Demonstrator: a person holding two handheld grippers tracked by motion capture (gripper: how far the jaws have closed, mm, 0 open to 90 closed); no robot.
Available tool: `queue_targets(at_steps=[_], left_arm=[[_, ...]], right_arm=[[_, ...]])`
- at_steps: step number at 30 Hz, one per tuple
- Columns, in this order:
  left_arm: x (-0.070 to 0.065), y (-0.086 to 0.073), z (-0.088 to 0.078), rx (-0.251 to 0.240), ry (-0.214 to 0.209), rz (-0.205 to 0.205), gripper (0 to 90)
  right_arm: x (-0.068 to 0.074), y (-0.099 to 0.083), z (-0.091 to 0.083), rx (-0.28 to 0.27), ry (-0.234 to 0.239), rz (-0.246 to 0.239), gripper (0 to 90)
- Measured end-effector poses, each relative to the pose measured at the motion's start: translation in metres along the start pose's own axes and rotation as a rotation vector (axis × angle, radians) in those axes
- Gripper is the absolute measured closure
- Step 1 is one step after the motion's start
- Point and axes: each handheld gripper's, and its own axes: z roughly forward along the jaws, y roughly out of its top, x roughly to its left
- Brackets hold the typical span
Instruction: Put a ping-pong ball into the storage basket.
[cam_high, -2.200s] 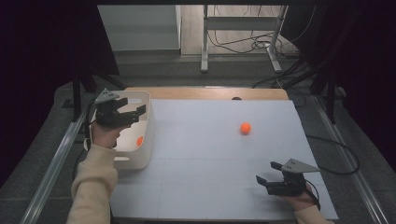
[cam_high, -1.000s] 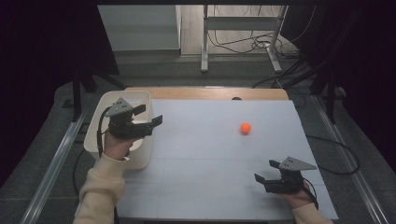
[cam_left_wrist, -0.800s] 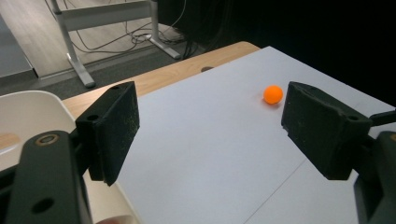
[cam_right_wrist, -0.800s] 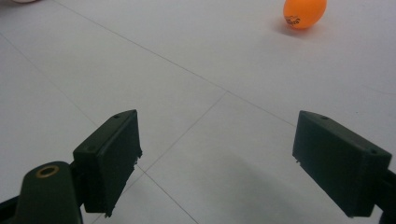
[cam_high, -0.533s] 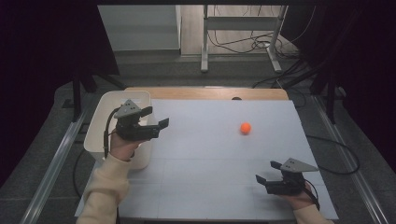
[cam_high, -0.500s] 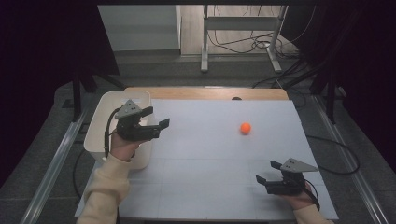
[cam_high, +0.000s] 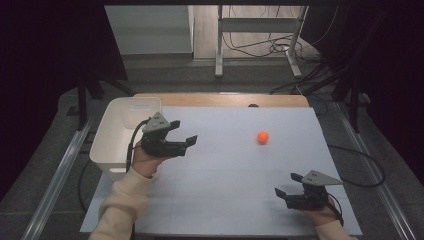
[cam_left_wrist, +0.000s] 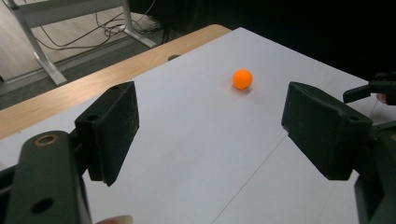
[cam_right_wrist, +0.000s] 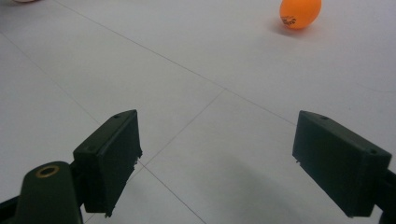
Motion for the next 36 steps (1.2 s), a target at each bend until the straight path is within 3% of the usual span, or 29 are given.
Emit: queue_targets(at_steps=[12,36], left_arm=[[-0.011,0.0,0.015,0.008,-0.027,0.003,20.5],[-0.038,-0.005,0.057,0.102,-0.108,0.059,20.1]], right_arm=[[-0.001,-0.001,-0.001,-0.005,0.001,0.008,15.8],[-0.002,0.0,-0.002,-0.006,0.009,0.002,16.1]])
